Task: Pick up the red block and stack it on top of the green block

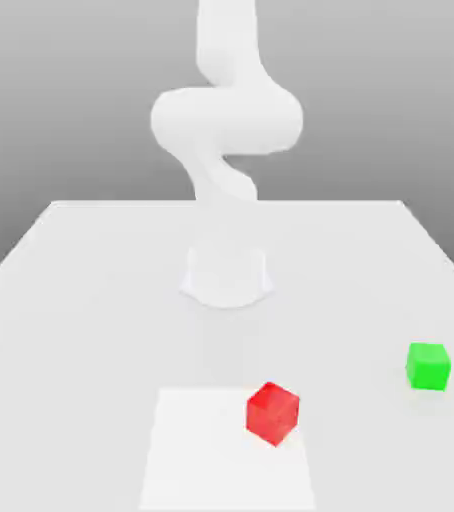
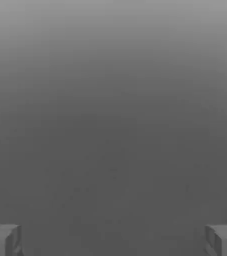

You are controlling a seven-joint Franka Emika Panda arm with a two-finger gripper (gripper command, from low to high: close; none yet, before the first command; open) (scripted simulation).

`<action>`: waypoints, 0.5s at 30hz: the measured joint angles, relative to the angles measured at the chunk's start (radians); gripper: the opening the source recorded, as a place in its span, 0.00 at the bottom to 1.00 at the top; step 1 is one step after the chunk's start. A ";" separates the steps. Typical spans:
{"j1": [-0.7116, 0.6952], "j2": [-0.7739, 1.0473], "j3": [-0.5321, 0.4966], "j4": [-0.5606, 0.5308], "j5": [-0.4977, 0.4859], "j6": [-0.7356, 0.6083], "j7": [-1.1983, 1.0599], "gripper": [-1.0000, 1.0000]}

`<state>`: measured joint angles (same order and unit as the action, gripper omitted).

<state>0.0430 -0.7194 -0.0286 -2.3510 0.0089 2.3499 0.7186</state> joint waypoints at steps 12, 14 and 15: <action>0.182 0.457 -0.086 -0.272 0.054 0.273 -0.453 0.50; 0.201 0.530 -0.088 -0.316 0.051 0.318 -0.519 0.50; 0.208 0.566 -0.087 -0.338 0.048 0.340 -0.550 0.50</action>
<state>0.2514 -0.1537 -0.1160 -2.6891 0.0571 2.6900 0.1683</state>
